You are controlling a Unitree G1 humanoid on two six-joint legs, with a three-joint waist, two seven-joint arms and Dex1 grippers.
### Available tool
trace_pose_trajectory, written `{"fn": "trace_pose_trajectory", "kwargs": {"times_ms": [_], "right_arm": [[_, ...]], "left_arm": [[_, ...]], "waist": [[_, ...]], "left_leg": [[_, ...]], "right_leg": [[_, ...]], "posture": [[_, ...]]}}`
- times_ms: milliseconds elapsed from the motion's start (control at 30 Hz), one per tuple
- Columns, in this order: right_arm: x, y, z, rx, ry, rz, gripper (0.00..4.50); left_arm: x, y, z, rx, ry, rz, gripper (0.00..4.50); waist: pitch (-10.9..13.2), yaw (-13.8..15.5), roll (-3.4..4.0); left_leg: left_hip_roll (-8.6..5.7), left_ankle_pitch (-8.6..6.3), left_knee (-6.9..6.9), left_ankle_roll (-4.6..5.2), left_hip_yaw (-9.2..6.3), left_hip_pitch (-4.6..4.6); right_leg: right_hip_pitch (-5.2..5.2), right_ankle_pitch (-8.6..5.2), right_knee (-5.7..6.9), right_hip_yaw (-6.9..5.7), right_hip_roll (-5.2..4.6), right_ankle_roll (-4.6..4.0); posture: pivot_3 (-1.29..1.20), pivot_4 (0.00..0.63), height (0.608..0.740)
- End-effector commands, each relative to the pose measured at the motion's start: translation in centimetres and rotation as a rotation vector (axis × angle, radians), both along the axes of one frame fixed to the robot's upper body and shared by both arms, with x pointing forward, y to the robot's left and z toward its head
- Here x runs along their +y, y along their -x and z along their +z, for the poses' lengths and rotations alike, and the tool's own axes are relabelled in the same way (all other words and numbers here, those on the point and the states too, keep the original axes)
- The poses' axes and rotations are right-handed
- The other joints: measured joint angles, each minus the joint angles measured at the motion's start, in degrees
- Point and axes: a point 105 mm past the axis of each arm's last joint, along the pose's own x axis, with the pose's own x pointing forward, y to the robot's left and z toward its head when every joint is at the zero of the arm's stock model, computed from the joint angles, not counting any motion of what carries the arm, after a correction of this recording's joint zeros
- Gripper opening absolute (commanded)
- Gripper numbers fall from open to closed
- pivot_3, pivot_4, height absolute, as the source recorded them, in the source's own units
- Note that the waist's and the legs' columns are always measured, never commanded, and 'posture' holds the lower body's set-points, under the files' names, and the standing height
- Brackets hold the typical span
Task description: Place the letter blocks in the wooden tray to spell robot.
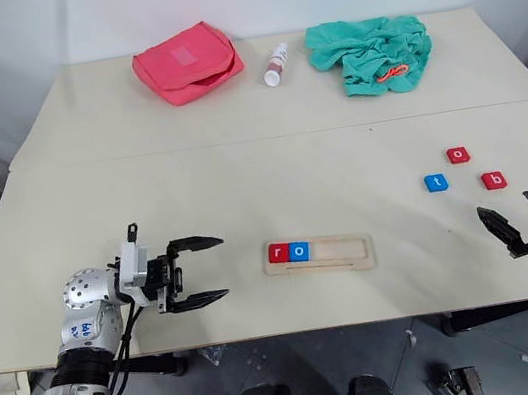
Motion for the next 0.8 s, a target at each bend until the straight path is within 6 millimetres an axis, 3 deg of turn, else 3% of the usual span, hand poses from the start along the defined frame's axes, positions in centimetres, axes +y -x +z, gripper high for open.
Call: {"fn": "trace_pose_trajectory", "kwargs": {"times_ms": [33, 467, 667, 800], "right_arm": [[-0.4, 0.2, 0.5, -0.009, 0.011, -0.014, 4.50], [-0.6, -0.2, 0.6, 0.001, 0.016, -0.039, 4.50], [-2.2, -3.5, 0.1, 0.157, 0.059, -0.120, 4.50], [-3.4, -6.4, 1.0, 0.112, 0.031, -0.166, 4.50]], "left_arm": [[-0.2, 0.0, 1.0, -0.043, 0.017, -0.025, 4.47], [-0.4, -0.1, 1.1, -0.050, 0.012, -0.024, 4.47], [-0.4, 0.1, 1.0, -0.046, 0.010, -0.016, 4.47], [-0.5, 0.3, 1.1, -0.047, 0.011, -0.013, 4.47]], "waist": [[0.0, 0.1, 0.00], [0.0, 0.0, 0.00], [0.0, -0.2, 0.04], [0.0, -0.7, 0.05]], "left_leg": [[0.00, 0.00, 0.00, 0.00, 0.00, 0.00], [0.00, 0.00, 0.00, 0.00, -0.01, 0.00], [0.02, 0.01, 0.01, 0.00, 0.06, 0.00], [0.03, 0.01, -0.01, 0.00, 0.05, -0.01]], "right_leg": [[0.00, 0.00, 0.00, 0.00, 0.00, 0.00], [0.00, 0.00, 0.00, 0.00, 0.00, 0.00], [-0.03, 0.00, 0.01, 0.06, 0.00, 0.00], [-0.05, 0.00, 0.01, 0.03, 0.01, 0.00]], "posture": [[0.00, 0.150, 0.740], [0.00, 0.150, 0.740], [0.00, 0.150, 0.740], [0.00, 0.150, 0.740]]}}
